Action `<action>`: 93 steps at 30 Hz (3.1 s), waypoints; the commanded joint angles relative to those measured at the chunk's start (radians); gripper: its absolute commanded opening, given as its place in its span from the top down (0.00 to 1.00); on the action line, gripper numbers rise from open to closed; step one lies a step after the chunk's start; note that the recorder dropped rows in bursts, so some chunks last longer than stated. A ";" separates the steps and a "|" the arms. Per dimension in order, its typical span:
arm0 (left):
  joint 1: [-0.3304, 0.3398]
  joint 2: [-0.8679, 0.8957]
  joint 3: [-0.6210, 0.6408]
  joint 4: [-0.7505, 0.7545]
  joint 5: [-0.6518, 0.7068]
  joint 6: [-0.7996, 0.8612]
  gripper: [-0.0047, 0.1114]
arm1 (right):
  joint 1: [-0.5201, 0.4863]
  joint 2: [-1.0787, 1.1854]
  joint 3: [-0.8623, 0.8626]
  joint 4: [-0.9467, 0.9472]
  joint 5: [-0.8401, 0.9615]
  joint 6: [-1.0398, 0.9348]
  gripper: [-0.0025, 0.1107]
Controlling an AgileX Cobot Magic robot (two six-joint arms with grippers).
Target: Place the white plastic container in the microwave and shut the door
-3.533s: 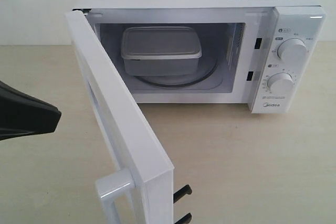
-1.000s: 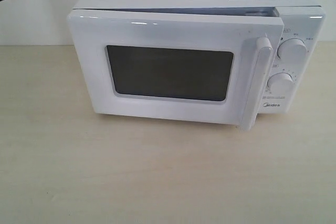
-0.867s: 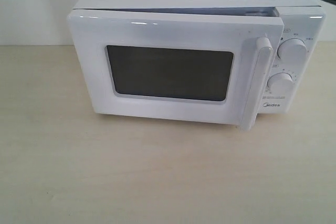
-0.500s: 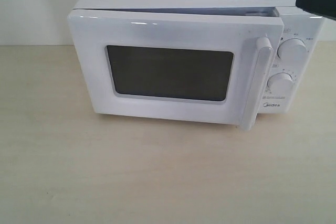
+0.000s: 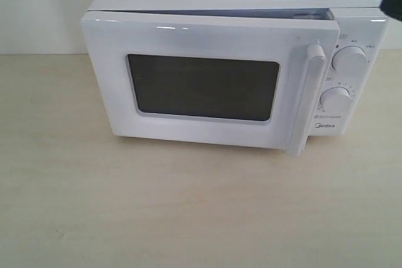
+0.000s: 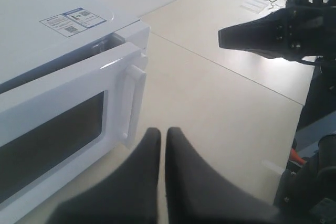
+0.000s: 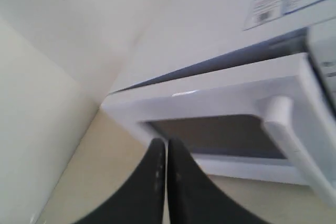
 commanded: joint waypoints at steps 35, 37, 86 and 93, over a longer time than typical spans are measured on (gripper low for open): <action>-0.003 -0.004 0.003 -0.003 0.002 -0.009 0.92 | 0.616 0.142 0.222 -1.151 -0.797 1.100 0.97; -0.003 -0.004 0.003 -0.003 0.002 -0.009 0.92 | 0.631 0.181 0.216 -1.152 -0.799 1.100 0.97; -0.003 -0.004 0.003 -0.003 0.000 -0.009 0.92 | 0.576 0.851 -0.005 -0.489 -1.305 0.740 0.97; -0.003 -0.004 0.003 -0.003 0.002 -0.009 0.92 | 0.576 0.862 -0.040 -0.443 -1.305 0.663 0.97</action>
